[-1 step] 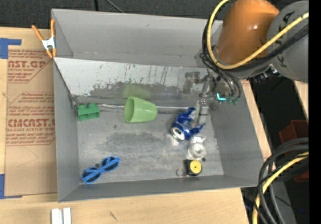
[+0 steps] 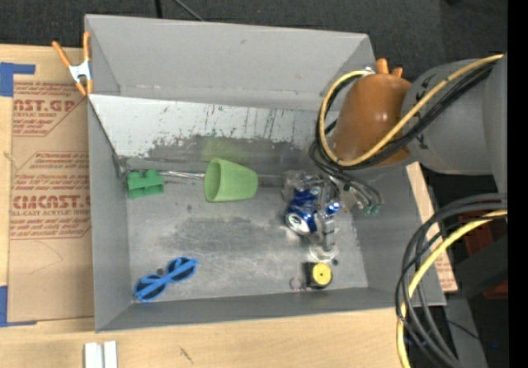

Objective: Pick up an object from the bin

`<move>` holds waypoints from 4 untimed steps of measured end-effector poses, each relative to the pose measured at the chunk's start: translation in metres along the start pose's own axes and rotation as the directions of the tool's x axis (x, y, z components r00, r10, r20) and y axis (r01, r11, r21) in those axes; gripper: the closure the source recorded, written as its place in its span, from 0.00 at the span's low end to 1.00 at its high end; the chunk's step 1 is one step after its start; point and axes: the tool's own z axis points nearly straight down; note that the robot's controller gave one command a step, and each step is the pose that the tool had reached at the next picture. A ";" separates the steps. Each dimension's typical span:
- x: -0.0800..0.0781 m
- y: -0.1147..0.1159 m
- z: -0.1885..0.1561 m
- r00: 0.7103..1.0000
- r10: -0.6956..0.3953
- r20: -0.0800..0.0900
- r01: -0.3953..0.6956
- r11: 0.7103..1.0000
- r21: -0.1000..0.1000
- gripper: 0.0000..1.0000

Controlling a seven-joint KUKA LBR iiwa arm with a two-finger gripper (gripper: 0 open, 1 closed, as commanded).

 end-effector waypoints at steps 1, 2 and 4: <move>-0.005 -0.018 -0.035 1.000 -0.025 0.009 0.025 1.000 0.005 0.00; 0.001 -0.027 -0.054 1.000 -0.027 0.009 0.027 1.000 0.004 0.00; 0.005 -0.031 -0.002 0.981 -0.191 0.004 0.191 0.982 0.003 0.00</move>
Offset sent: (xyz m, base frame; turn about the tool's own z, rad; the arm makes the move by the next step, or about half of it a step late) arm 0.0094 -0.0155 0.0332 -0.0267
